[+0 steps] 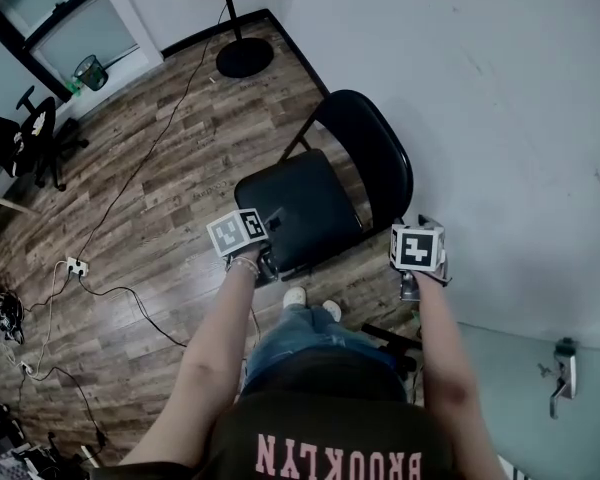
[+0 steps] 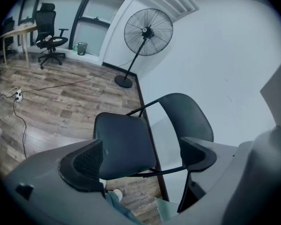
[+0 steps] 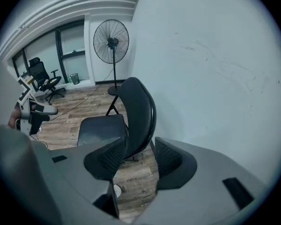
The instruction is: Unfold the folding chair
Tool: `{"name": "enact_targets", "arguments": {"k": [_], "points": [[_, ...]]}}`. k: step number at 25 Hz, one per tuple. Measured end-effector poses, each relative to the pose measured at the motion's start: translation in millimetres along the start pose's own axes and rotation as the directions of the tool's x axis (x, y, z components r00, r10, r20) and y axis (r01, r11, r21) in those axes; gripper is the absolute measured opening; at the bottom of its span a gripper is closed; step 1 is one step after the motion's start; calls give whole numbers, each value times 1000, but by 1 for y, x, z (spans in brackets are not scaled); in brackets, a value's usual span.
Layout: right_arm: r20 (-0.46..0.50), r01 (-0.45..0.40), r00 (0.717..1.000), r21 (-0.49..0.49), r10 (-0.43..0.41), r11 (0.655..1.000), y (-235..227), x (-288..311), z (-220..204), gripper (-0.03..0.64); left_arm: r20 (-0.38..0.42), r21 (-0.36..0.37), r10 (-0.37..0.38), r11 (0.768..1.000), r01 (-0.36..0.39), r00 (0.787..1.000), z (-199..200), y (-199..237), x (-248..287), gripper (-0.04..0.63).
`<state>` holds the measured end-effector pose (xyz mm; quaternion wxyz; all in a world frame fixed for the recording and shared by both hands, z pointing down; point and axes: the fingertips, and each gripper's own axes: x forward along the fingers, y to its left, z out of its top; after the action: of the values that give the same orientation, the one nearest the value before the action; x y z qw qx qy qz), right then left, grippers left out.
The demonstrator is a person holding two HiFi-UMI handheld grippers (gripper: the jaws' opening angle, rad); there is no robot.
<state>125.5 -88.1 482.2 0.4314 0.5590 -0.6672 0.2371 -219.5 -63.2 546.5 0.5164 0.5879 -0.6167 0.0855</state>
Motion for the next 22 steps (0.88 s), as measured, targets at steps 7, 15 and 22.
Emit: {"name": "enact_targets", "arguments": {"k": [7,15,22], "points": [[148,-54,988,7,52,999,0,-34,24,198,58,104,-34,994,28,998,16,-22,-30,491],[283,-113,952,-20,114,993,16,-70,49,198,146,244,-56,970,19,988,39,-45,-53,491],[383,-123,916,-8,117,992,20,-94,68,177,200,378,-136,924,52,970,63,-68,-74,489]]}}
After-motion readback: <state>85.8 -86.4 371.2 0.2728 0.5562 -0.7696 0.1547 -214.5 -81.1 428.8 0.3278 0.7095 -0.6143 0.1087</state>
